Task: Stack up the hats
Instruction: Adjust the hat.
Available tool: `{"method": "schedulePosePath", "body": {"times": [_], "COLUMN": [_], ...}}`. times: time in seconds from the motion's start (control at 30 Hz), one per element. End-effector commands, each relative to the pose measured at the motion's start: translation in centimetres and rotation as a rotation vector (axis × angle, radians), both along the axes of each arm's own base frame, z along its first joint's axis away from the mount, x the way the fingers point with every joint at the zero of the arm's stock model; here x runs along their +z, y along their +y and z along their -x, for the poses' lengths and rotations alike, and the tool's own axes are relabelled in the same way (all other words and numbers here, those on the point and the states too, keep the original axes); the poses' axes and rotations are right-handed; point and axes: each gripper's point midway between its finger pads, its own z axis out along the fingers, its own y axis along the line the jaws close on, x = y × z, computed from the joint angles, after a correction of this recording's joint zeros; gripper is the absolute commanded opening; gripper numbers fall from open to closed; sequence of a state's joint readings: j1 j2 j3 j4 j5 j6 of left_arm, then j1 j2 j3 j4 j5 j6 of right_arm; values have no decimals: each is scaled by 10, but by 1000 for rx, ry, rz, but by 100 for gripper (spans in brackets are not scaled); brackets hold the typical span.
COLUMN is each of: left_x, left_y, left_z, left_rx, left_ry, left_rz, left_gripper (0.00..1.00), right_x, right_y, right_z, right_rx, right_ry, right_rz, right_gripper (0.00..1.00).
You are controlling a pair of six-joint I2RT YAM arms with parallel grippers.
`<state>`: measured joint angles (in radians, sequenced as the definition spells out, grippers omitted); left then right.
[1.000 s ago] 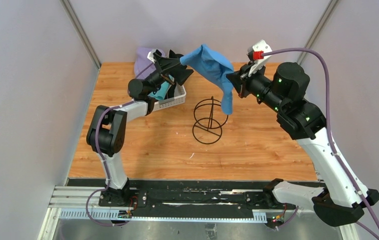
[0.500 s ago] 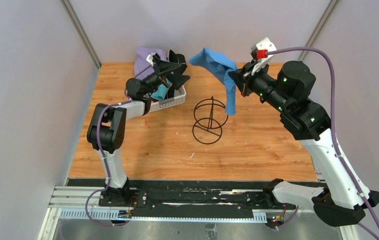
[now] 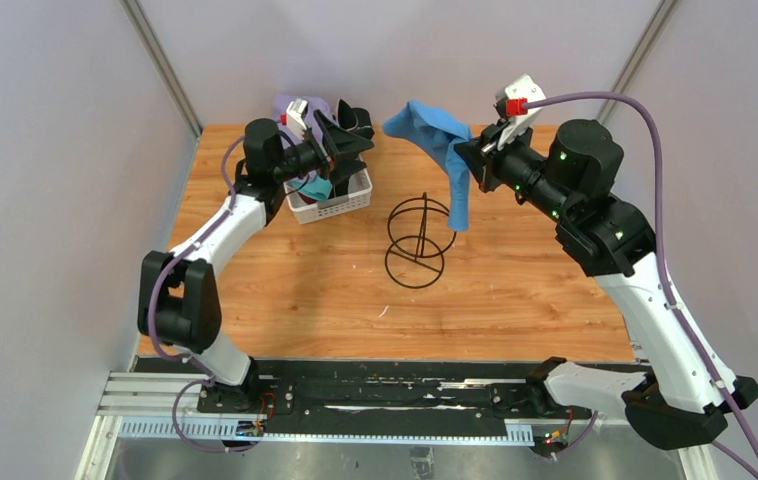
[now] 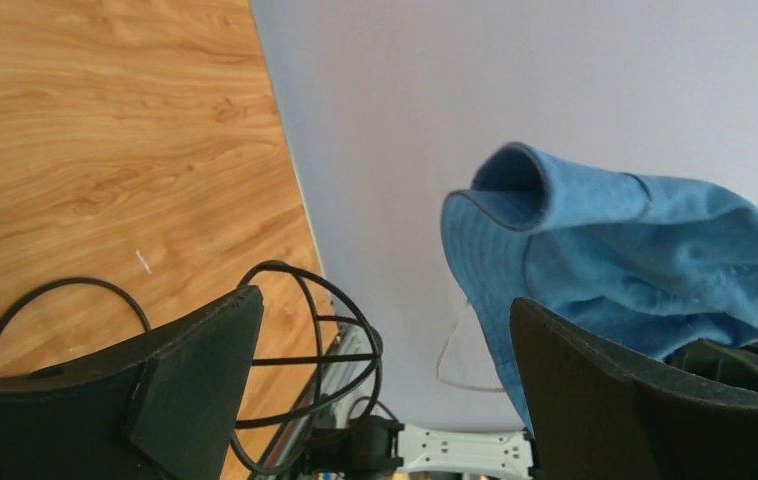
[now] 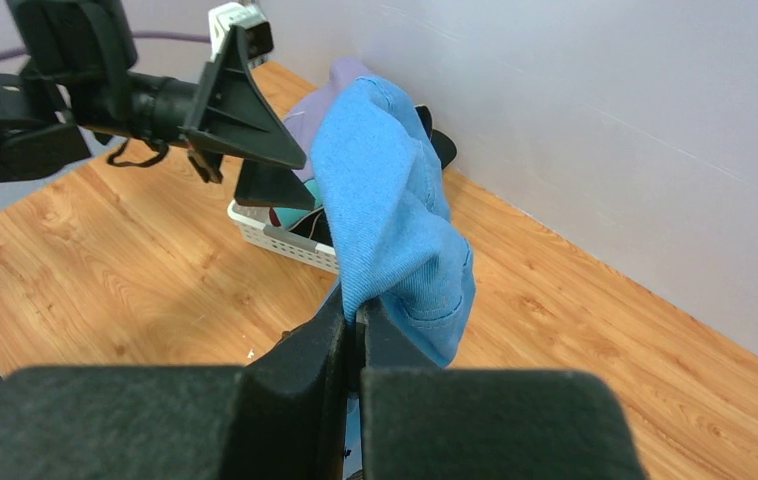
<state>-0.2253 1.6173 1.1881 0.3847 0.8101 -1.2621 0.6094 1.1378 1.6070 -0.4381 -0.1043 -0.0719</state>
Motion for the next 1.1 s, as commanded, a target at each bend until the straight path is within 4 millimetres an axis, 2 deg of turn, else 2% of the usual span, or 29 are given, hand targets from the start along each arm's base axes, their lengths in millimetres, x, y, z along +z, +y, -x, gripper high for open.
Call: {"method": "schedulePosePath", "body": {"times": [0.0, 0.17, 0.43, 0.6, 0.77, 0.9, 1.0, 1.07], "left_x": [-4, 12, 17, 21, 23, 28, 36, 39], "left_y": [3, 2, 18, 21, 14, 4, -1, -4], "left_z": [15, 33, 53, 62, 69, 79, 88, 91], "left_rx": [41, 116, 314, 335, 355, 368, 388, 392], "left_ry": [-42, -113, -214, -225, -256, -293, -319, -320], "left_rz": [-110, -107, -163, -150, -153, -166, -160, -149], "left_gripper": [98, 98, 98, 98, 100, 91, 77, 77], "right_x": [16, 17, 18, 20, 21, 21, 18, 16], "right_y": [10, 22, 42, 58, 73, 83, 90, 93], "right_z": [1, -8, -26, -34, -44, -55, -68, -78], "right_rx": [34, 54, 71, 105, 136, 145, 131, 119], "right_ry": [-40, -26, 9, 22, 30, 34, 38, 37], "right_rz": [-34, -64, -113, -160, -206, -219, -215, -218], "right_gripper": [0, 0, 1, 1, 1, 1, 1, 0]}}
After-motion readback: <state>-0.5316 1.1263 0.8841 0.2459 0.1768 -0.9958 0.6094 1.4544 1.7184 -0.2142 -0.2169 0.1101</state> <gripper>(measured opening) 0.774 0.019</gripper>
